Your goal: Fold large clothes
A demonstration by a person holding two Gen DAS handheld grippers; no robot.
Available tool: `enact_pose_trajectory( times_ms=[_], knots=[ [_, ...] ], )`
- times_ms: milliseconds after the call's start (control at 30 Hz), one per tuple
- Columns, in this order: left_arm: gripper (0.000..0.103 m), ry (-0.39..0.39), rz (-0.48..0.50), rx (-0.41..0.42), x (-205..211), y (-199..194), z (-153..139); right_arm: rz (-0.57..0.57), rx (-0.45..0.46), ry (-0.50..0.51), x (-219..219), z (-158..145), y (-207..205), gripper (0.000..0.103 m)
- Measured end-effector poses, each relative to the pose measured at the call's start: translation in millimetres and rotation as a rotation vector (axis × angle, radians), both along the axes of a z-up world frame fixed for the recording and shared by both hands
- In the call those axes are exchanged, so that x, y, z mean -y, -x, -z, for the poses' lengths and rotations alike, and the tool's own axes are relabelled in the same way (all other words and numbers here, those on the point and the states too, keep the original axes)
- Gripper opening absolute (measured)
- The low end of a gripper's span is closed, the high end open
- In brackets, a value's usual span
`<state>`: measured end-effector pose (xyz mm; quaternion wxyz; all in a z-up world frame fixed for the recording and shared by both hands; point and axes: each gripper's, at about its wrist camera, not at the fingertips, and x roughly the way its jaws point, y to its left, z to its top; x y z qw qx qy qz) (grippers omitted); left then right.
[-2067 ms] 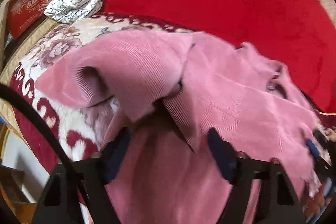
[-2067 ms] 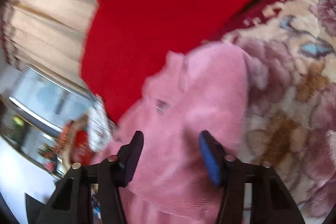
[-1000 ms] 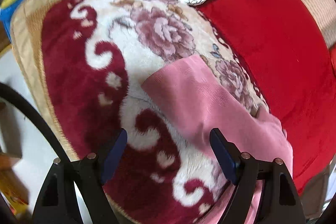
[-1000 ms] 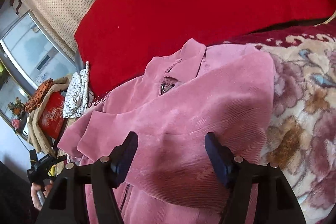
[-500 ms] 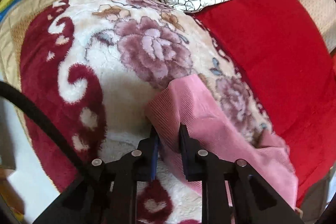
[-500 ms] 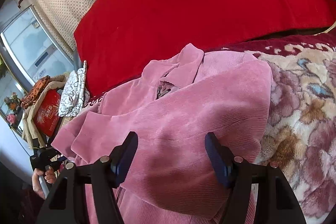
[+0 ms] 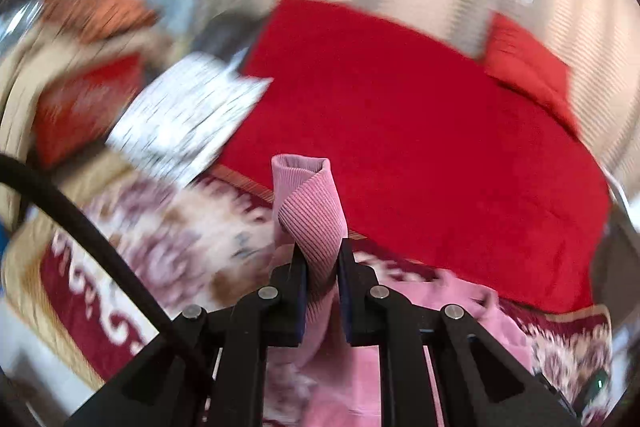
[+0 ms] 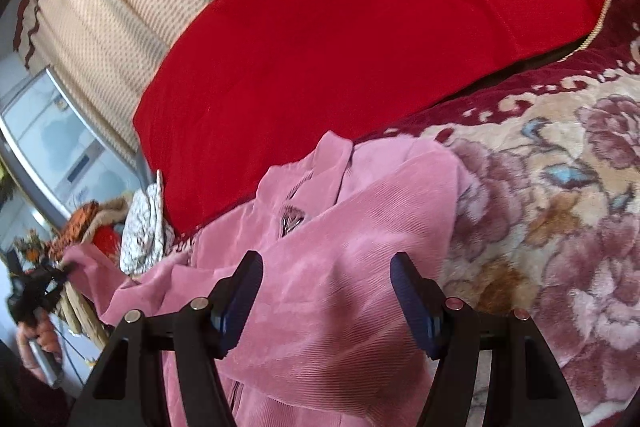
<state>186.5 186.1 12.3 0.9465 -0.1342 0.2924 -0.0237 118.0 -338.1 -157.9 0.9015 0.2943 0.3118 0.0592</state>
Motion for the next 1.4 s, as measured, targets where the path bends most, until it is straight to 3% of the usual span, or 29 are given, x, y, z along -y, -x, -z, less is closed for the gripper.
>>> enact_pose_trajectory(
  times_ms=[133,300,333,467,567,700,900,1067,1167,1200,1233,1267,1300,1400],
  knots=[
    [0.014,-0.124,0.210,0.081,96.8,9.5,-41.3,0.027,0.017,-0.023,11.9,-4.3,6.3,0.070],
    [0.018,-0.229,0.479,0.066,216.3,23.3,-41.8,0.072,0.033,-0.075,34.6,-8.1,11.9,0.071],
    [0.024,-0.241,0.532,0.059,234.9,26.9,-37.3,0.087,0.033,-0.091,40.6,-8.5,13.6,0.071],
    [0.065,-0.251,0.647,0.099,265.1,43.0,-30.0,0.124,0.033,-0.138,57.5,-8.8,17.0,0.071],
    [0.070,-0.269,0.618,0.119,254.0,42.2,-25.9,0.122,0.043,-0.183,65.5,-8.4,17.8,0.073],
    [0.070,-0.295,0.475,0.001,211.3,16.2,6.0,0.092,0.036,-0.196,61.1,-6.1,13.7,0.073],
    [0.070,-0.334,0.214,-0.214,129.7,-22.0,88.9,0.000,0.097,-0.150,33.7,-13.8,6.1,0.072],
    [0.070,-0.365,0.155,-0.330,113.7,-34.8,144.0,-0.134,0.146,-0.079,-2.7,-18.5,-6.3,0.066],
    [0.071,-0.417,0.154,-0.403,116.6,-39.9,174.8,-0.223,0.046,-0.062,-23.8,-0.6,-25.2,0.064],
    [0.072,-0.425,0.154,-0.416,116.7,-41.0,180.3,-0.253,-0.033,-0.057,-30.1,12.3,-35.2,0.063],
    [0.072,-0.409,0.153,-0.418,115.3,-40.6,182.1,-0.263,-0.109,-0.038,-34.3,24.7,-43.9,0.058],
    [0.072,-0.397,0.157,-0.420,113.4,-39.8,181.0,-0.257,-0.138,-0.006,-36.2,30.4,-46.9,0.044],
    [0.072,-0.399,0.165,-0.427,112.5,-39.3,177.8,-0.243,-0.135,0.032,-36.9,29.7,-46.8,0.043],
    [0.072,-0.429,0.185,-0.384,117.5,-42.8,160.2,-0.229,-0.121,0.011,-33.0,24.8,-45.2,0.043]
  ],
)
